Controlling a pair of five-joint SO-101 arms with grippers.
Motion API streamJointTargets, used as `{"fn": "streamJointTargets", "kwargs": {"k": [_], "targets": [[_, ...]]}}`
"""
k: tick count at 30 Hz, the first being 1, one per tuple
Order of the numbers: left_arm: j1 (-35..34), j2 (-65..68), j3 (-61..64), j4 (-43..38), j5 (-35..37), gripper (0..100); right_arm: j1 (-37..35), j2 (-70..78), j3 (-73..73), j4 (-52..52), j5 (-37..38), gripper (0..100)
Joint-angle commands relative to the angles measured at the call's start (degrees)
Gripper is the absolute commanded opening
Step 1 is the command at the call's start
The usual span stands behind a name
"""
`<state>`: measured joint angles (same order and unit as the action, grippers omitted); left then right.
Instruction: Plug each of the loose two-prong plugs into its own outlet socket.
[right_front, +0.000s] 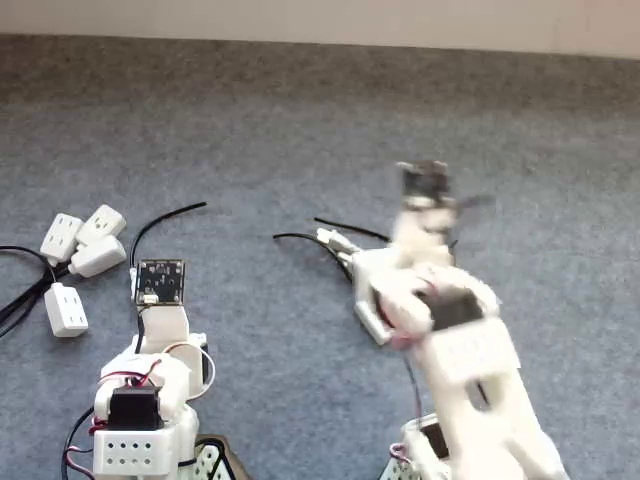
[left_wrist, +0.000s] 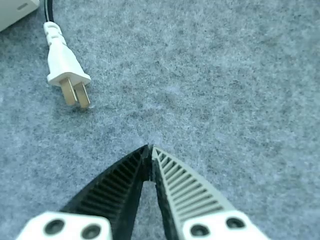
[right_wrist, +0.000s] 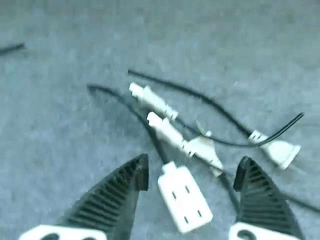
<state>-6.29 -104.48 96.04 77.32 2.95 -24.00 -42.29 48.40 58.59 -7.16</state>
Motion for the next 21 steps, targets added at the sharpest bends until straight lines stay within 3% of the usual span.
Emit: {"fn": "streamJointTargets", "kwargs": {"k": [1,5,8,12,16,18,21], "targets": [[0.75,0.13,1.1,-0.88,0.0,1,-3.82,16.57,-5.49,3.74,2.11,27.5],[0.75,0.13,1.1,-0.88,0.0,1,-3.3,29.23,-6.37,2.59,13.36,27.5],[0.75,0.13,1.1,-0.88,0.0,1,-2.86,35.91,-6.46,0.75,16.88,27.5],[0.75,0.13,1.1,-0.88,0.0,1,-2.86,41.27,-6.46,0.04,16.97,23.3],[0.75,0.13,1.1,-0.88,0.0,1,-2.68,42.77,-9.63,0.92,16.88,1.6],[0.75,0.13,1.1,-0.88,0.0,1,-2.59,42.68,-13.49,3.38,15.65,2.9],[0.75,0.13,1.1,-0.88,0.0,1,-1.89,42.86,-22.81,8.31,6.07,6.6]]}}
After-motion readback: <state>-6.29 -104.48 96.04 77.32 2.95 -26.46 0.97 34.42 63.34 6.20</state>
